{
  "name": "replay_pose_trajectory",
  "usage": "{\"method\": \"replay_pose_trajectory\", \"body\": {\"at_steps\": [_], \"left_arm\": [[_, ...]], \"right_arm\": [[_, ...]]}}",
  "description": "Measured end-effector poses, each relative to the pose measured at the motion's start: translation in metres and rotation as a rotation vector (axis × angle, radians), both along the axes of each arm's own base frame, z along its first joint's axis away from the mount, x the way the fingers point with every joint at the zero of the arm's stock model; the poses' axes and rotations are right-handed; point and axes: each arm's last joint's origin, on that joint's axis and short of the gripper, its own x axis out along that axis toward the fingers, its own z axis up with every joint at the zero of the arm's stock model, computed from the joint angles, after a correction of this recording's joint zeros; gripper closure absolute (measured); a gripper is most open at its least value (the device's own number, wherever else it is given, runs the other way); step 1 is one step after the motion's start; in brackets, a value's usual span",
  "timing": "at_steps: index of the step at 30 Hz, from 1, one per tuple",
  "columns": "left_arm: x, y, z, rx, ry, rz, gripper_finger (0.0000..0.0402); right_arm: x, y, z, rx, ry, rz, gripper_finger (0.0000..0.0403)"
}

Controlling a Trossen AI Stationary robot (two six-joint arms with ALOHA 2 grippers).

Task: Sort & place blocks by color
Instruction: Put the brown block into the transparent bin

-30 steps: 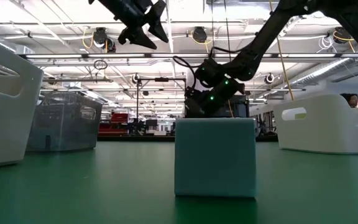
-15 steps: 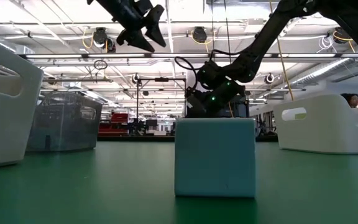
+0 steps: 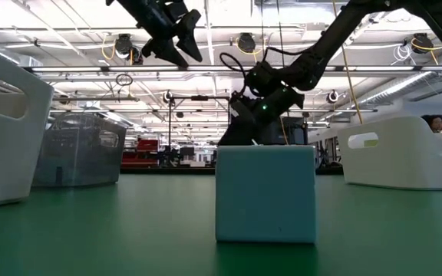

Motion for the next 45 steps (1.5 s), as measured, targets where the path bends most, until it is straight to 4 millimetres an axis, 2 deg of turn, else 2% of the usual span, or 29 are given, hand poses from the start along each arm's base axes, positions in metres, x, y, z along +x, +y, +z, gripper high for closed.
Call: {"method": "replay_pose_trajectory", "body": {"at_steps": [11, 23, 27, 34, 38, 43, 45], "left_arm": [[0.000, 0.000, -0.001, -0.004, 0.009, 0.000, 0.0151], [-0.001, 0.000, -0.001, -0.006, 0.009, 0.001, 0.0151], [-0.001, 0.000, -0.001, -0.012, 0.011, 0.004, 0.0151], [-0.001, 0.000, -0.001, -0.018, 0.006, 0.009, 0.0151], [-0.001, 0.000, -0.001, -0.018, 0.006, 0.009, 0.0151], [-0.002, -0.001, -0.003, -0.027, 0.029, 0.009, 0.0151], [-0.003, -0.001, -0.005, -0.033, 0.048, 0.010, 0.0151]], "right_arm": [[-0.004, 0.004, -0.011, -0.111, 0.111, 0.142, 0.0180], [-0.004, 0.010, -0.019, -0.099, 0.159, 0.176, 0.0180], [-0.003, 0.011, -0.028, -0.085, 0.188, 0.179, 0.0180], [0.000, 0.013, -0.033, -0.151, 0.233, 0.154, 0.0182], [0.002, 0.014, -0.033, -0.158, 0.246, 0.111, 0.0210], [0.004, 0.016, -0.032, -0.189, 0.259, 0.073, 0.0283], [0.005, 0.016, -0.032, -0.168, 0.246, 0.052, 0.0289]]}}
